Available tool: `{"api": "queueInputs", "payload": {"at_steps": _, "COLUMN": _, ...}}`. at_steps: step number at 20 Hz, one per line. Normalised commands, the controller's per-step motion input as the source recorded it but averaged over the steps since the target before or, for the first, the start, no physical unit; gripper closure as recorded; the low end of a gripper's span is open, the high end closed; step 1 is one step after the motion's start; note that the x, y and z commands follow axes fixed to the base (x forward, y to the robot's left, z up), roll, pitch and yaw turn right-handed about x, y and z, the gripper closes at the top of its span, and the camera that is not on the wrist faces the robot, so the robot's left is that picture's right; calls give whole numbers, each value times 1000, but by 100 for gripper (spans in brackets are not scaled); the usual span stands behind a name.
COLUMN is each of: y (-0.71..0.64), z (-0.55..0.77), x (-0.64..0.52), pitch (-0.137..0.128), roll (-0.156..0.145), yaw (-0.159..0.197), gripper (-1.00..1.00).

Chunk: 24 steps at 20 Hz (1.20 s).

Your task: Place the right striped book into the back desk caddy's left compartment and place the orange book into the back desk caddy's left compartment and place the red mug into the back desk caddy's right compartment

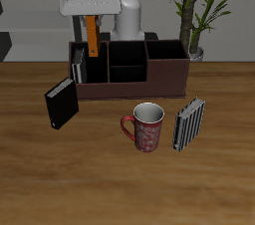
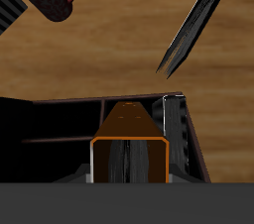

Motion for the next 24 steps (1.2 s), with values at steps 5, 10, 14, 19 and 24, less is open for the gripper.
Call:
{"api": "queueInputs", "payload": {"at_steps": 5, "y": 23, "z": 8, "x": 35, "pitch": 29, "roll": 6, "yaw": -18, "gripper": 100}}
{"api": "queueInputs", "payload": {"at_steps": 10, "y": -19, "z": -106, "x": 112, "pitch": 78, "roll": 24, "yaw": -40, "gripper": 100}}
{"api": "queueInputs", "payload": {"at_steps": 14, "y": -4, "z": -52, "x": 69, "pitch": 44, "roll": 1, "yaw": -40, "gripper": 100}}
{"api": "queueInputs", "payload": {"at_steps": 19, "y": 70, "z": -173, "x": 111, "pitch": 98, "roll": 20, "yaw": -68, "gripper": 100}}
{"api": "queueInputs", "payload": {"at_steps": 24, "y": 24, "z": -110, "x": 108, "pitch": 43, "roll": 2, "yaw": -19, "gripper": 100}}
